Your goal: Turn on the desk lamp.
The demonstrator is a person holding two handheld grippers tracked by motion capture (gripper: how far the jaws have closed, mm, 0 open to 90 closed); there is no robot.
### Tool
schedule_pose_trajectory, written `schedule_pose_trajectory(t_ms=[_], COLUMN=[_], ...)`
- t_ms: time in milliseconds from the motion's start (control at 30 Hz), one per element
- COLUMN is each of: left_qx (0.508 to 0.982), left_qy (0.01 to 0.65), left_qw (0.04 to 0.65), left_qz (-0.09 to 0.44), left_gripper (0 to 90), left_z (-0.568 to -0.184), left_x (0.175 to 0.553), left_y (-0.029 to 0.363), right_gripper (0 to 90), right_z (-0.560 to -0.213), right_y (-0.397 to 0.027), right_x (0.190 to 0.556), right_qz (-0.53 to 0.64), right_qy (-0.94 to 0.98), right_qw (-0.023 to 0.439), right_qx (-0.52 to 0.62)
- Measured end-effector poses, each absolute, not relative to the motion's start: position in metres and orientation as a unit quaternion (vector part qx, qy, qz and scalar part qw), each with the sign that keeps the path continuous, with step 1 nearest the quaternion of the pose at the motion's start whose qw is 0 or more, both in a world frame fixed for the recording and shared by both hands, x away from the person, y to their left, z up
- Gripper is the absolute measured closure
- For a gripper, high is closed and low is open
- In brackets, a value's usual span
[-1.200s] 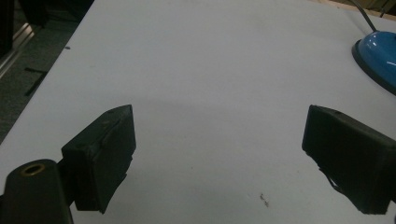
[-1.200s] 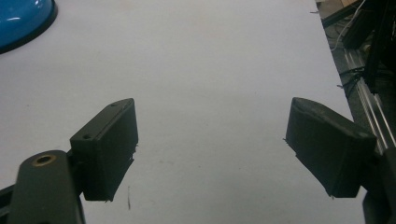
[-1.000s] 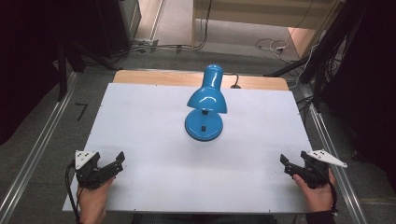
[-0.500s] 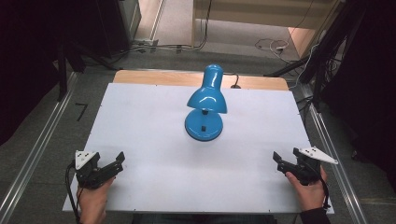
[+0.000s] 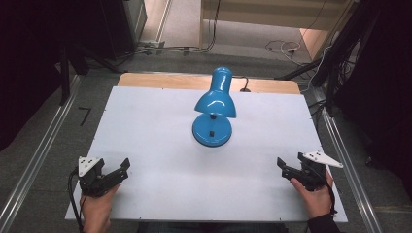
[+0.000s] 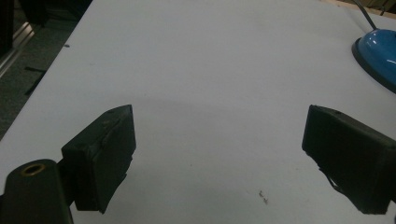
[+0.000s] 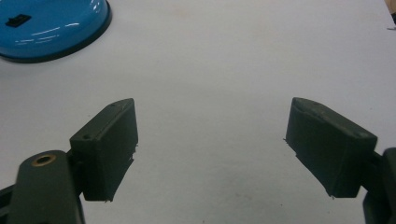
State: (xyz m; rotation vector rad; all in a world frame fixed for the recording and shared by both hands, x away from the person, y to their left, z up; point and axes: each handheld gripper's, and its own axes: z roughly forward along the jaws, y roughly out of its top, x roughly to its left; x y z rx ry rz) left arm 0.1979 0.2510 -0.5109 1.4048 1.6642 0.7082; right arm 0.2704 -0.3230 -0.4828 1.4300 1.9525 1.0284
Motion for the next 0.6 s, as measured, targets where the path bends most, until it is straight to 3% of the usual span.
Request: schedule_pose_trajectory(t_ms=[600], left_qx=[0.558], left_qy=[0.662], left_qw=[0.415], left_qz=[0.28], left_gripper=[10.3], left_z=[-0.511], left_x=[0.198], left_y=[0.251], right_gripper=[14.6], right_z=[-0.48], right_y=[-0.304], right_x=[0.277], right_qz=[0.382], right_qy=[0.729], right_qw=[0.25], right_qx=[0.51])
